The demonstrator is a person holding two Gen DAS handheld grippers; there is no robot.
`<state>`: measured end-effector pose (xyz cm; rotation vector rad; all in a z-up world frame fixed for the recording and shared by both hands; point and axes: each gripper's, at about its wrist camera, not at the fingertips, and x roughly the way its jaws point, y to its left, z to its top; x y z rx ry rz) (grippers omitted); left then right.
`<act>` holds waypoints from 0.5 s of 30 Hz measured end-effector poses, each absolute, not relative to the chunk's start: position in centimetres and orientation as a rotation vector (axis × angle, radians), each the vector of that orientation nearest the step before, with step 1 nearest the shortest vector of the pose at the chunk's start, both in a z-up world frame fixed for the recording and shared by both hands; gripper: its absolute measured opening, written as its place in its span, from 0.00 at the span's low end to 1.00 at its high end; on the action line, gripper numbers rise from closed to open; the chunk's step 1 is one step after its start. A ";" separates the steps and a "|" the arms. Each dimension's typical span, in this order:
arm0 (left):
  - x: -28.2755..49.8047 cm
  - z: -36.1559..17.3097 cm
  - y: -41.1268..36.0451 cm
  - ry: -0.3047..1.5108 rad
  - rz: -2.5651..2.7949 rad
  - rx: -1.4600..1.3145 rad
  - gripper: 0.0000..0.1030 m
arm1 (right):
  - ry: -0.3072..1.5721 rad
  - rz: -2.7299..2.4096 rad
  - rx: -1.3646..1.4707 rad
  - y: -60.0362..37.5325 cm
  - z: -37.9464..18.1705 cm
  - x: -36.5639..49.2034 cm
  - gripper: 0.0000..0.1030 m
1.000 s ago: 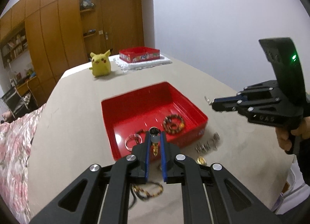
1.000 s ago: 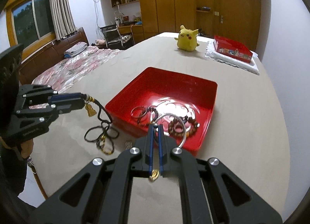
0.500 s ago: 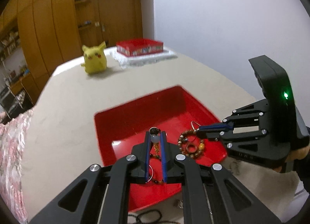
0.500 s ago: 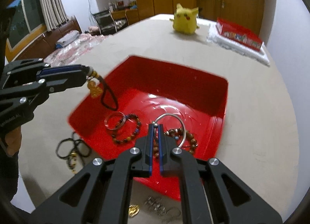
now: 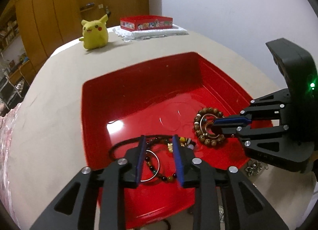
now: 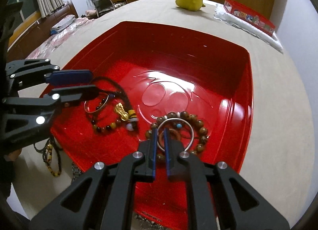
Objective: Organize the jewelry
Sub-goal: 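Carry necklace and bangle into the red box and open both tools, then grasp the black bead bracelet with the left tool while the right tool grasps the gold pendant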
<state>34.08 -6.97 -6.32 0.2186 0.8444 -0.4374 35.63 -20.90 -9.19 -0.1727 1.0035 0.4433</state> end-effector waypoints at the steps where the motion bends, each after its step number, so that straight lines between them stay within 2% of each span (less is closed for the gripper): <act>1: 33.6 -5.7 -6.8 0.831 -0.434 0.221 0.33 | 0.996 0.443 -0.171 -21.0 -8.9 35.3 0.13; 4: 32.8 -3.8 -6.2 0.786 -0.420 0.225 0.48 | 0.950 0.448 -0.165 -21.4 -7.0 33.5 0.22; 8: 29.1 -1.2 -4.7 0.717 -0.395 0.237 0.62 | 0.869 0.442 -0.168 -22.2 -4.4 29.5 0.36; 12: 24.9 -0.3 -3.1 0.668 -0.370 0.255 0.77 | 0.789 0.411 -0.193 -23.0 -3.0 24.9 0.65; 15: 22.1 -1.1 -2.1 0.675 -0.367 0.253 0.83 | 0.784 0.400 -0.195 -23.6 -3.9 21.7 0.66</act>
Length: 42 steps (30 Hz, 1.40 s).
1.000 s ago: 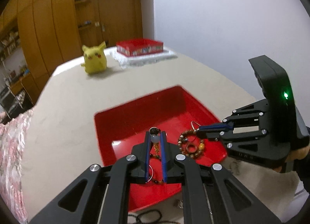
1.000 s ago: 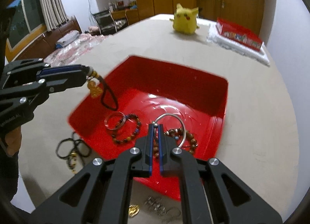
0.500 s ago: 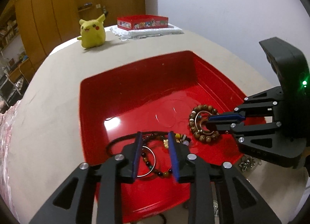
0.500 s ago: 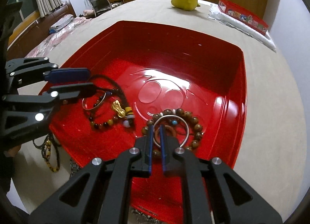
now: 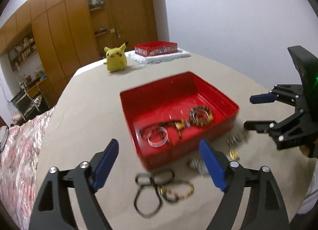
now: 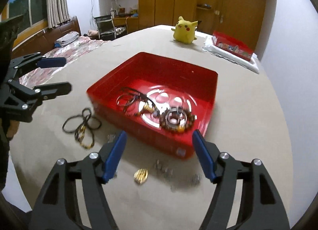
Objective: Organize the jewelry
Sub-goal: 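Grasp the black bead bracelet with the left tool while the right tool grasps the gold pendant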
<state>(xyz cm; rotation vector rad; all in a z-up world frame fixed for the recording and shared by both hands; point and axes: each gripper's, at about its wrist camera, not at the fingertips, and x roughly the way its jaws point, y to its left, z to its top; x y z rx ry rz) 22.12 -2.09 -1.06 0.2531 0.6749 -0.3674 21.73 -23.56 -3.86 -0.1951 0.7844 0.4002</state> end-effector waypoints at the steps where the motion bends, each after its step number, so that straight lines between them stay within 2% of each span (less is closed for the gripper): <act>1: 21.2 -1.8 -1.8 0.688 -0.367 0.251 0.85 | 0.794 0.402 -0.188 -23.6 -4.3 21.2 0.66; 6: 18.8 -5.9 -1.4 0.765 -0.379 0.242 0.90 | 0.861 0.412 -0.129 -24.0 -7.4 18.7 0.65; 13: 19.7 -11.3 -0.1 0.888 -0.315 0.182 0.90 | 0.942 0.406 -0.068 -23.9 -10.9 18.4 0.56; 22: 20.6 -12.5 0.0 0.921 -0.296 0.177 0.96 | 0.966 0.393 -0.058 -23.4 -12.5 19.4 0.56; 29: 22.4 -12.7 -0.6 0.937 -0.295 0.189 0.97 | 0.955 0.393 -0.091 -22.7 -12.7 20.4 0.53; 33: 23.7 -12.8 -1.1 0.943 -0.294 0.188 0.97 | 0.953 0.398 -0.104 -22.2 -12.8 21.2 0.48; 36: 24.2 -12.9 -1.2 0.944 -0.289 0.183 0.97 | 0.949 0.404 -0.107 -22.0 -12.8 21.6 0.39; 37: 24.3 -12.9 -1.1 0.943 -0.287 0.176 0.96 | 0.948 0.405 -0.108 -22.0 -12.8 21.6 0.33; 38: 24.5 -12.9 -1.0 0.941 -0.283 0.160 0.89 | 0.947 0.409 -0.110 -22.0 -12.8 21.6 0.23; 39: 24.4 -12.7 -0.8 0.934 -0.282 0.151 0.82 | 0.948 0.415 -0.108 -22.0 -12.8 21.6 0.20; 40: 24.4 -12.6 -0.7 0.924 -0.285 0.145 0.60 | 0.948 0.416 -0.109 -22.0 -12.8 21.6 0.20; 41: 24.2 -12.3 -0.5 0.915 -0.292 0.134 0.29 | 0.946 0.416 -0.109 -22.0 -12.8 21.5 0.20; 42: 24.1 -12.2 -0.3 0.919 -0.306 0.111 0.15 | 0.945 0.416 -0.109 -22.0 -12.8 21.4 0.20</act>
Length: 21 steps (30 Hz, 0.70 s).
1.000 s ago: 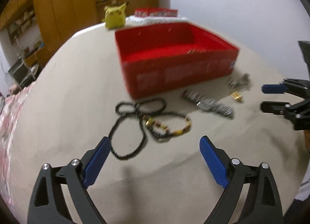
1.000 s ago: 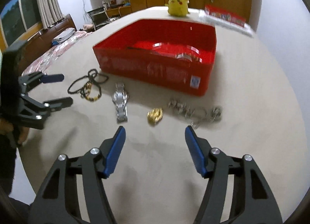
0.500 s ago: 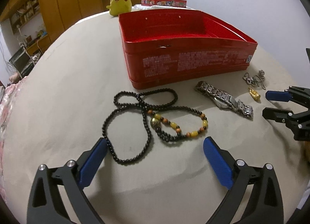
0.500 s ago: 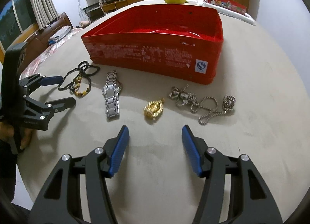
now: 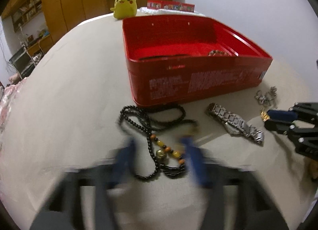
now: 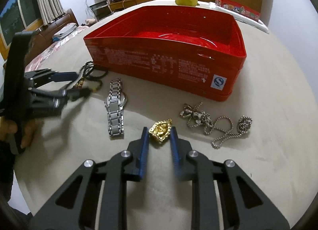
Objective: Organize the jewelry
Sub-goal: 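Grasp the black bead bracelet with the left tool while the right tool grasps the gold pendant, then carry bracelet and gold pendant into the red box and release both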
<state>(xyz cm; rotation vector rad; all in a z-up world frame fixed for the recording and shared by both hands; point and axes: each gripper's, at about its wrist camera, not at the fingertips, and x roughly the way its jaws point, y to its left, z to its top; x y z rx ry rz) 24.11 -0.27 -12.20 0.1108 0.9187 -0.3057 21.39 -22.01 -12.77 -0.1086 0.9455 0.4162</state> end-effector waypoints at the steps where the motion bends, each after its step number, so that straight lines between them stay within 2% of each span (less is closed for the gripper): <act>1: 24.1 -12.2 0.1 0.926 -0.323 0.083 0.09 | 0.945 0.416 -0.108 -21.9 -12.7 21.2 0.19; 11: 22.9 -11.5 -0.3 0.905 -0.337 0.095 0.09 | 0.946 0.427 -0.089 -22.1 -12.1 20.9 0.19; 21: 21.0 -8.2 -1.1 0.834 -0.333 0.119 0.09 | 0.925 0.430 -0.075 -22.6 -10.6 20.3 0.19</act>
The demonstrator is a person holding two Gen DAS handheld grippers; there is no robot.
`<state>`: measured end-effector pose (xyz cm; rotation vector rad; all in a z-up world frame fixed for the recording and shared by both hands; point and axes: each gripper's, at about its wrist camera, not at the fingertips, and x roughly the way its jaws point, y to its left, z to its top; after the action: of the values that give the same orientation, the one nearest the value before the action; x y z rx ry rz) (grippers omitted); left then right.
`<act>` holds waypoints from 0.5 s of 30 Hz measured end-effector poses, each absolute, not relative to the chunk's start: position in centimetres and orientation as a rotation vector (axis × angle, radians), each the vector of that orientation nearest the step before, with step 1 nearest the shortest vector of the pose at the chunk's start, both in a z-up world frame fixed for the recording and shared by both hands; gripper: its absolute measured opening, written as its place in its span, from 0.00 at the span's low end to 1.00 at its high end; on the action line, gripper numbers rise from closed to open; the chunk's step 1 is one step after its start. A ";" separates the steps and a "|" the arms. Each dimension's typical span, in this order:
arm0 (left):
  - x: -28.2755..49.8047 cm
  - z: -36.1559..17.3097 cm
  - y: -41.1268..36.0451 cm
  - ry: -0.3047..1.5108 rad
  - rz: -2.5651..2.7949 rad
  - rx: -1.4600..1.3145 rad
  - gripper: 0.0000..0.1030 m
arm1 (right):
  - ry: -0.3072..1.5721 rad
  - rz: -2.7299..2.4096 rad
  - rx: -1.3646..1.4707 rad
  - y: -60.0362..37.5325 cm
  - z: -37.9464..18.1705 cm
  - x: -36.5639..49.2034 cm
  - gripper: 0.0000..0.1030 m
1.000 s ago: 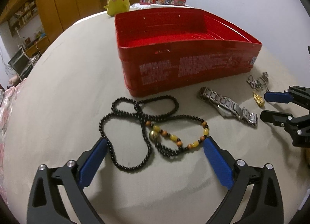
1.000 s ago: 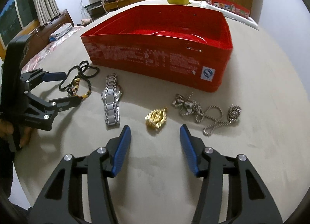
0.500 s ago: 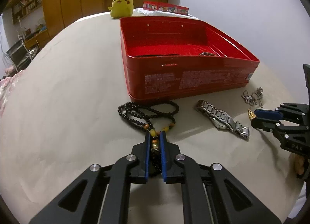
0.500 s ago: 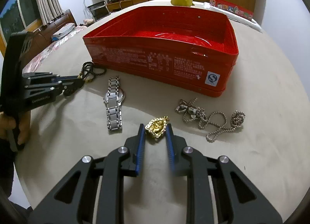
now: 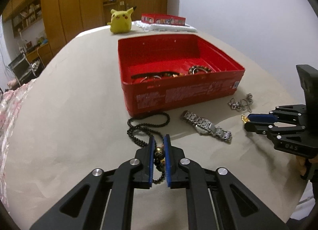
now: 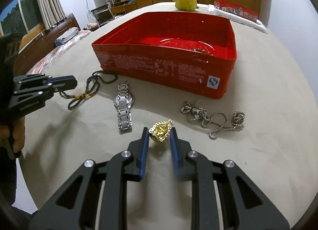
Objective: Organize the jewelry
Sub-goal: 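Carry bracelet and gold pendant into the red box and release both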
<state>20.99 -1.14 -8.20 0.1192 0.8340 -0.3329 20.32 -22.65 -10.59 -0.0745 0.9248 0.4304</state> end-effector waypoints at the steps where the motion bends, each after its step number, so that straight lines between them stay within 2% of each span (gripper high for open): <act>1: 20.7 -7.9 -1.2 0.827 -0.333 0.120 0.09 | 0.922 0.431 -0.074 -22.7 -10.5 20.2 0.19; 15: 18.0 -3.5 -1.6 0.733 -0.344 0.142 0.09 | 0.875 0.443 -0.078 -23.0 -7.8 18.7 0.19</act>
<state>17.95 -1.62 -3.55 0.1425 0.7334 -0.3443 18.74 -22.99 -7.79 -0.0776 0.8745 0.4429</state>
